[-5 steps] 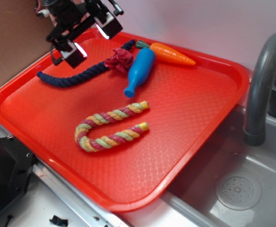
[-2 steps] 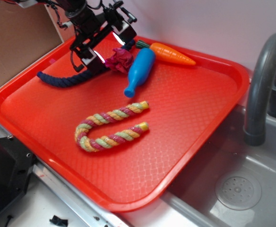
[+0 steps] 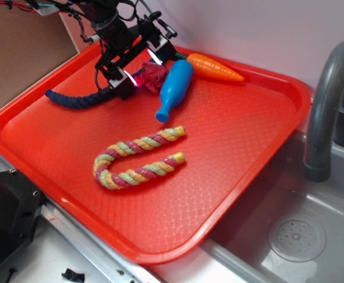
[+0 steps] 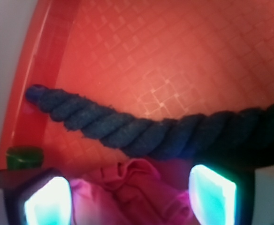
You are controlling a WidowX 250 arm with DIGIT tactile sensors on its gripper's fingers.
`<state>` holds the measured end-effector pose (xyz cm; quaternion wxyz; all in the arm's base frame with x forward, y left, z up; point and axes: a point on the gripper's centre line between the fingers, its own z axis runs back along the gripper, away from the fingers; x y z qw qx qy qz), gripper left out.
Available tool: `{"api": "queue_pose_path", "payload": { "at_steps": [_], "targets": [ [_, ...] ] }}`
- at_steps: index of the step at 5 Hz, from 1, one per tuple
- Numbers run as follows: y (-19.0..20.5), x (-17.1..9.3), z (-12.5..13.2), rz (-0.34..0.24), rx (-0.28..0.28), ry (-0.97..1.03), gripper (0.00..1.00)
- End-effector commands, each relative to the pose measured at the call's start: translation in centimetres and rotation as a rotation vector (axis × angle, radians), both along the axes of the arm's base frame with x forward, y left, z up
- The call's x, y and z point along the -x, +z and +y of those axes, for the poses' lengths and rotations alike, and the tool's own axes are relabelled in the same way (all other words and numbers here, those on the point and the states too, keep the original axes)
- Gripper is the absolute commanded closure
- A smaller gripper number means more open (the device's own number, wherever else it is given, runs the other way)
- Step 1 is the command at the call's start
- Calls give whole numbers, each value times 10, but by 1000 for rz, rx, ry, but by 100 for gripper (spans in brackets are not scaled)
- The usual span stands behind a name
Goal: Grab the red paper.
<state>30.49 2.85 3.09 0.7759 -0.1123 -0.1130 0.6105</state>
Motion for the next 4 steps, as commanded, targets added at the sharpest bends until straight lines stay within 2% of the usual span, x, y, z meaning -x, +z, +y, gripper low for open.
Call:
{"api": "queue_pose_path", "payload": {
  "at_steps": [1,2,3,4],
  "targets": [
    [0,-9,-17,1,-9,-82,0],
    [-6,-9,-24,28,-4,-98,0],
    [-9,-8,-24,43,-14,-74,100],
    [-8,-7,-23,63,-23,-46,100]
  ]
}}
